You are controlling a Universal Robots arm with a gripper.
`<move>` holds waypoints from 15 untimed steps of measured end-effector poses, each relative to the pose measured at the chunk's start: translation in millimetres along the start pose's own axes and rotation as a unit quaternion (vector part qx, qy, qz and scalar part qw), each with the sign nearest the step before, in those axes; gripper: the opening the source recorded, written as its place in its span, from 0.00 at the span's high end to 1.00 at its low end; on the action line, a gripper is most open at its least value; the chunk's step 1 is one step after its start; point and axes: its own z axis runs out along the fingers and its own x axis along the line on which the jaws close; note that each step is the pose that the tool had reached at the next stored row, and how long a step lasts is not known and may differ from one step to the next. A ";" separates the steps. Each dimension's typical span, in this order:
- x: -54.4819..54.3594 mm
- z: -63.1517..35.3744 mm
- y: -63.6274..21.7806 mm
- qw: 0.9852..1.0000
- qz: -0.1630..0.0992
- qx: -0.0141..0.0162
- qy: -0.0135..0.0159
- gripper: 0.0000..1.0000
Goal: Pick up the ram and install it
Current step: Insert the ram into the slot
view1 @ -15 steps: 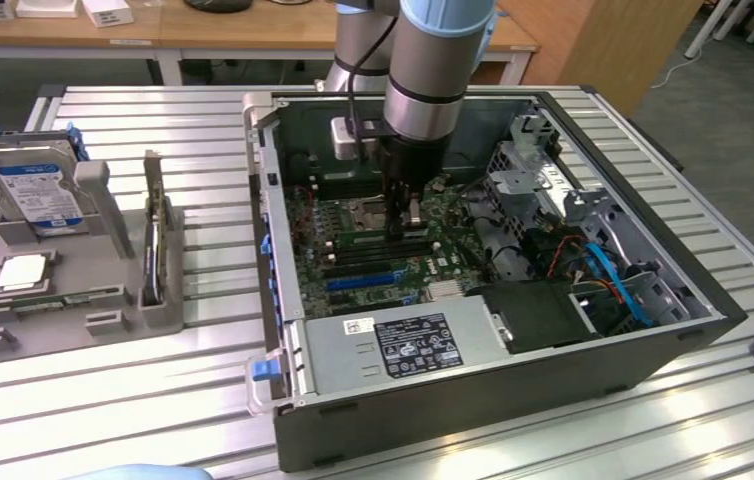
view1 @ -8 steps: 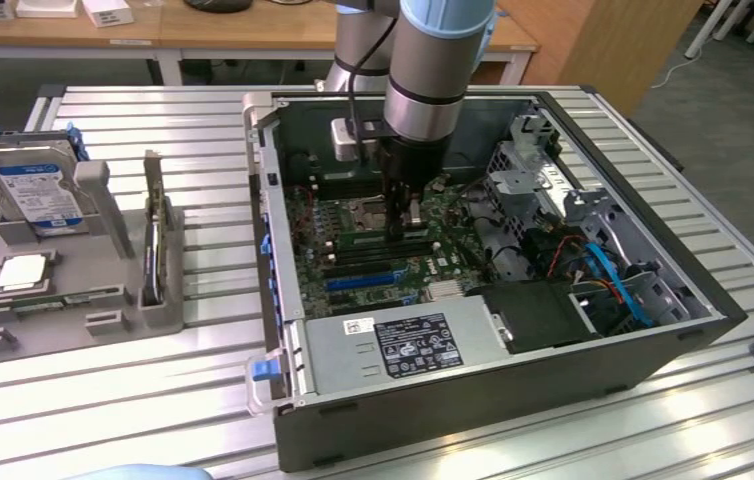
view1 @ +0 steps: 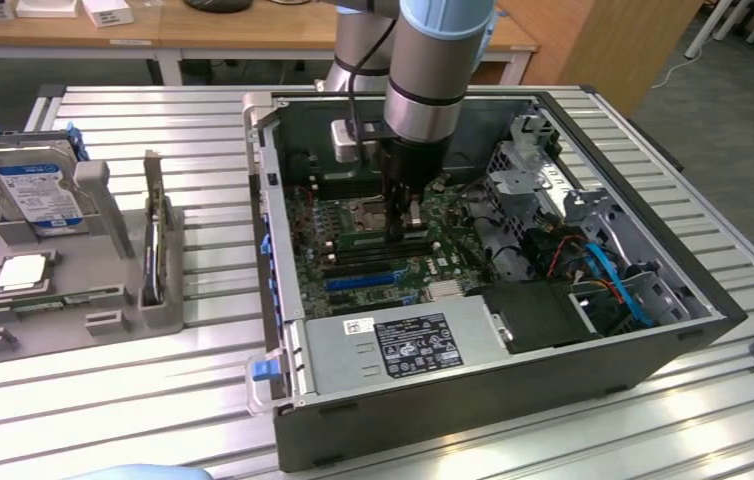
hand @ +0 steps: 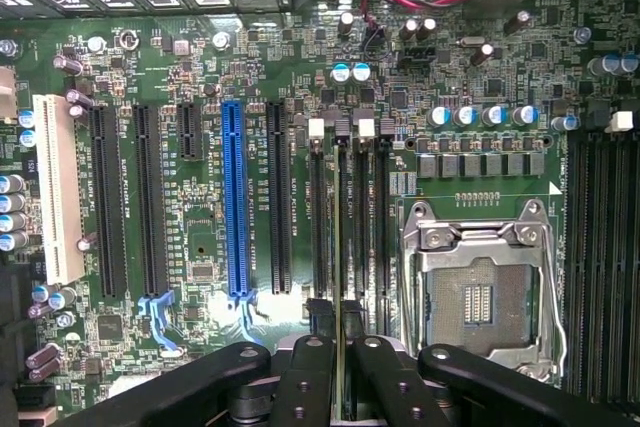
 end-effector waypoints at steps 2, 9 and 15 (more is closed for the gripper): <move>0.4 0.2 0.0 1.000 0.000 0.000 0.000 0.86; 2.5 0.6 -0.2 1.000 0.000 0.000 0.000 0.86; 3.3 1.5 -0.2 1.000 0.000 0.000 0.000 0.86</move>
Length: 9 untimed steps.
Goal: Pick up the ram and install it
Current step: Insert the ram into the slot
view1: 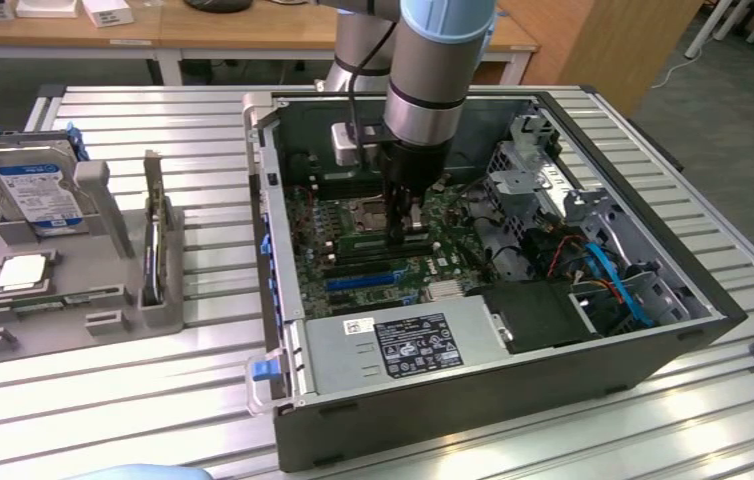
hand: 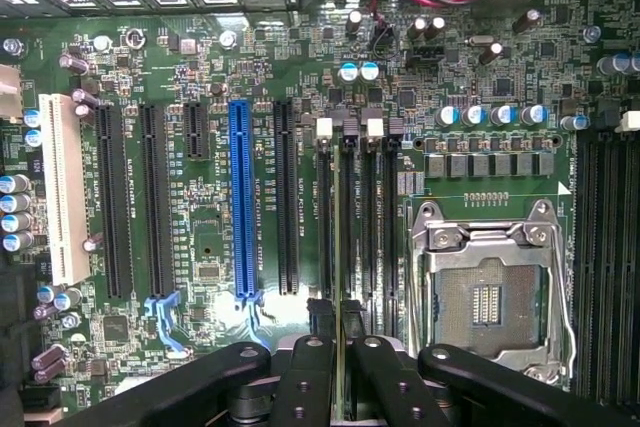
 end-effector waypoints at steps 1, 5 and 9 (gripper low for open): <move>0.0 0.2 0.0 1.000 0.000 0.000 0.000 0.86; -0.1 1.6 0.0 1.000 0.000 0.000 0.000 0.86; 0.0 3.1 0.2 1.000 0.000 0.000 0.000 0.86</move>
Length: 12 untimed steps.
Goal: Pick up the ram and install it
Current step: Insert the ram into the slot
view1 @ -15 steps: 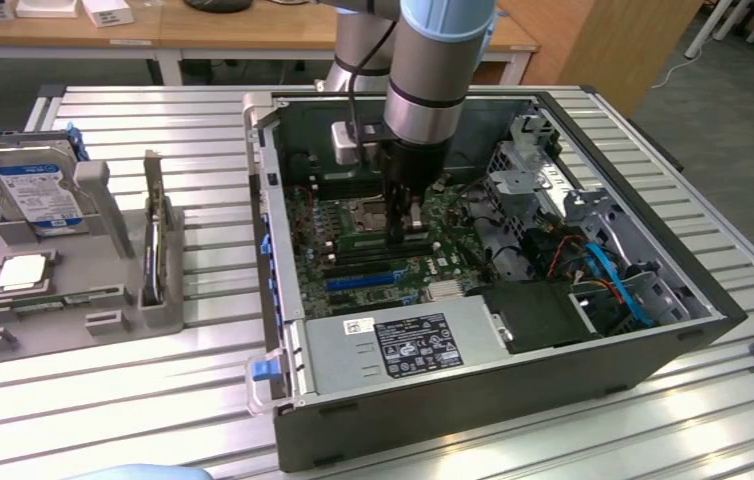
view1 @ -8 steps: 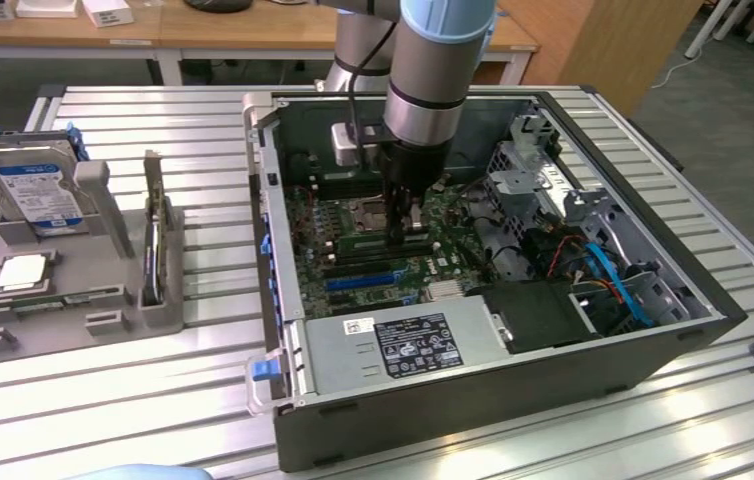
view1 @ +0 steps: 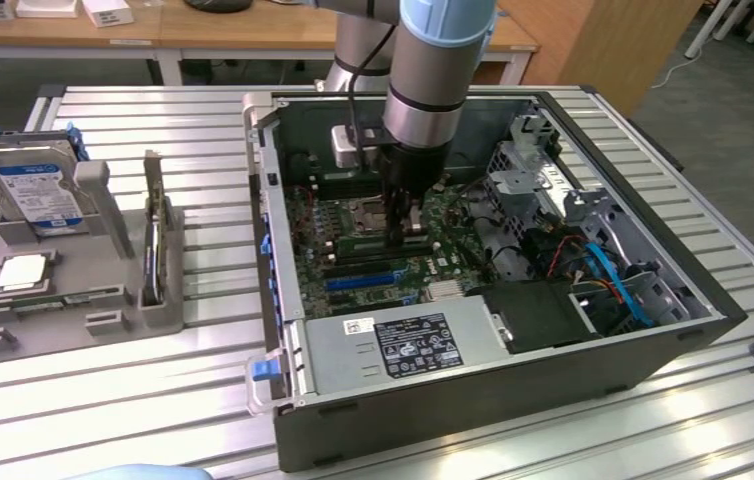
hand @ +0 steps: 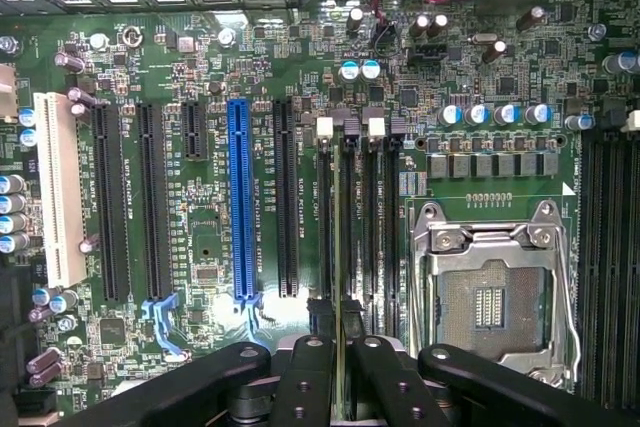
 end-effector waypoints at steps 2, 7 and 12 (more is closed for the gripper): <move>0.4 0.8 0.4 1.000 0.000 0.000 0.001 0.86; 0.4 2.0 0.4 1.000 0.000 0.000 0.001 0.86; 0.4 2.4 0.4 1.000 0.000 0.000 0.001 0.86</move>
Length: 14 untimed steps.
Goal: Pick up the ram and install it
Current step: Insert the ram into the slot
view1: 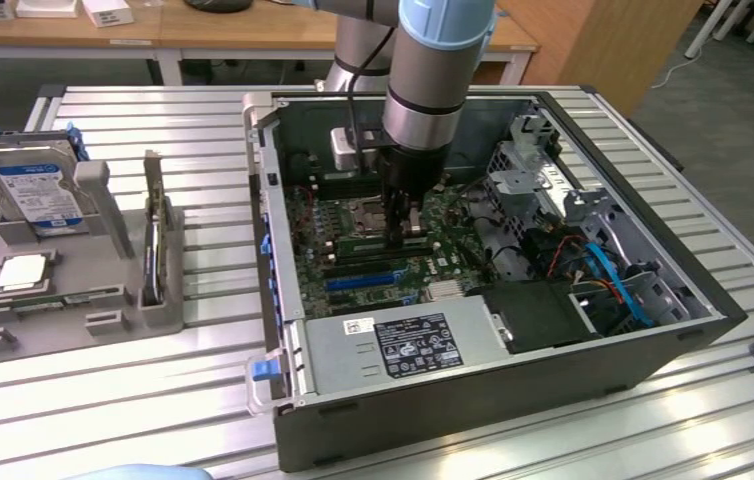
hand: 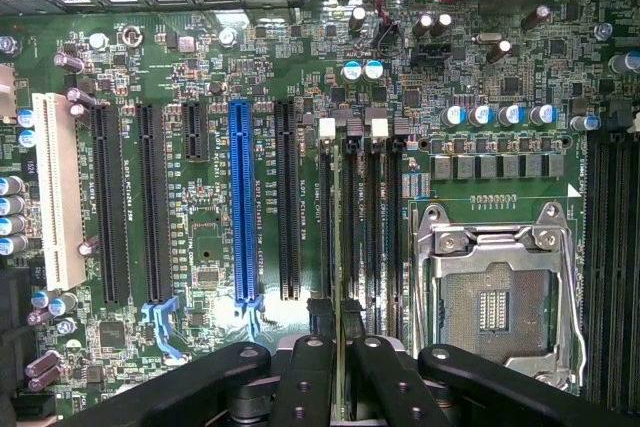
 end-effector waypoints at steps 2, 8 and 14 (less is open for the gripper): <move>0.0 0.0 0.0 1.000 0.000 0.000 0.000 0.86; 0.0 0.0 -0.7 1.000 -0.001 -0.001 0.000 0.86; 0.0 0.0 -0.7 1.000 -0.011 -0.001 0.000 0.86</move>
